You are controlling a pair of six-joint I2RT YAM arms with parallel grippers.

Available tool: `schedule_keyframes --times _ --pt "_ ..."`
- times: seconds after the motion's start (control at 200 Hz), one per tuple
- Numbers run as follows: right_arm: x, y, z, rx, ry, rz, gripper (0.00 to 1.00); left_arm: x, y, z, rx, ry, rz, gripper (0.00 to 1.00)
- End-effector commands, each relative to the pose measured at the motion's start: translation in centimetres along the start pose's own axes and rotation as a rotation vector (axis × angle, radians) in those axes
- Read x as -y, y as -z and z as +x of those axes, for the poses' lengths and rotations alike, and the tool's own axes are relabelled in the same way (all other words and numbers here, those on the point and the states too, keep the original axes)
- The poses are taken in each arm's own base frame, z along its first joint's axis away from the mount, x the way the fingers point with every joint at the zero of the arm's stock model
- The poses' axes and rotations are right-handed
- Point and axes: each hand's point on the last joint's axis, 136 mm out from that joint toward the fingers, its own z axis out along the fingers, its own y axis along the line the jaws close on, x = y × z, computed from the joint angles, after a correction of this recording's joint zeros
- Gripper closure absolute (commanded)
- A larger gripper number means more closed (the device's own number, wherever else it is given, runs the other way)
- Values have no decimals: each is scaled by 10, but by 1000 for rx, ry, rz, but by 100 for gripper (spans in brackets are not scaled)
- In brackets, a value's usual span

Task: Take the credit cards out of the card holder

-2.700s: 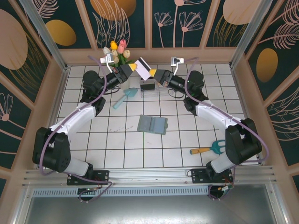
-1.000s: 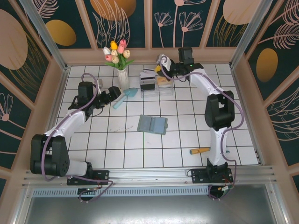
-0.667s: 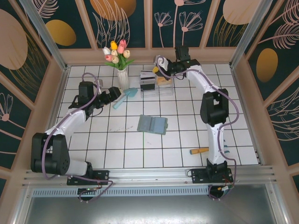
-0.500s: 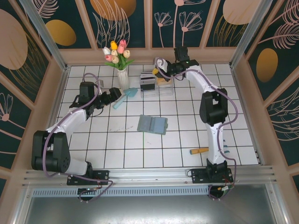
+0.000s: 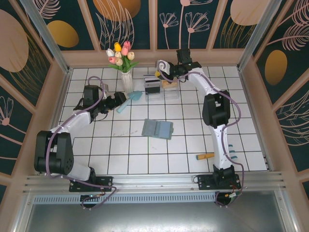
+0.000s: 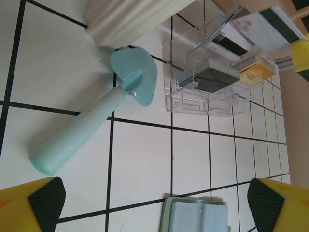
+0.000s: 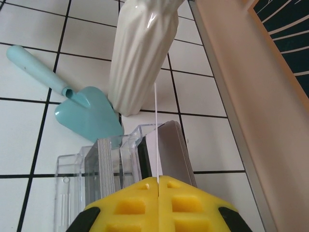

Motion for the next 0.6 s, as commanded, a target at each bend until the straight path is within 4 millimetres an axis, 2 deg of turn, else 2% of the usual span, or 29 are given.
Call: schedule_keyframes --times 0.0,0.385,0.596 --pt "3 -3 -2 13 64 -3 100 7 -1 -8 0 -28 28 1" --pt "-4 -9 9 6 83 -38 100 0 -9 0 -38 -14 23 2" --pt "7 -13 13 -4 118 12 99 -4 -13 8 -69 -2 29 1"
